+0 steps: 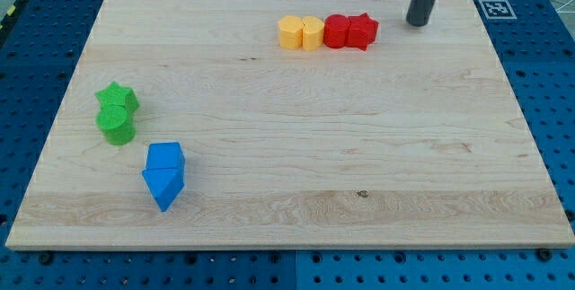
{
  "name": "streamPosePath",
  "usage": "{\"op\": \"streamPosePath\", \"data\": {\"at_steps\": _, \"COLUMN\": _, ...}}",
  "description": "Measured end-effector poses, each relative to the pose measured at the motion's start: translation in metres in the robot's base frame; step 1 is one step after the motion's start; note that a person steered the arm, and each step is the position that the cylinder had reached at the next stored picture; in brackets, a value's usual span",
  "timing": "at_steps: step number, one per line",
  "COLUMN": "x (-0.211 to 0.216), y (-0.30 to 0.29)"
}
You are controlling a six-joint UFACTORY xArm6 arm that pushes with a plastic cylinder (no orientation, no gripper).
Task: Move your arm to the left of green circle
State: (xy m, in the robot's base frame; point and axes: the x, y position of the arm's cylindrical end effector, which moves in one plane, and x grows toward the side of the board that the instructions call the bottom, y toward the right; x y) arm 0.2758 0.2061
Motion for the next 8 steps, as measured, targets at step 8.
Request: {"op": "streamPosePath", "data": {"at_steps": 8, "x": 0.087, "y": 0.063}}
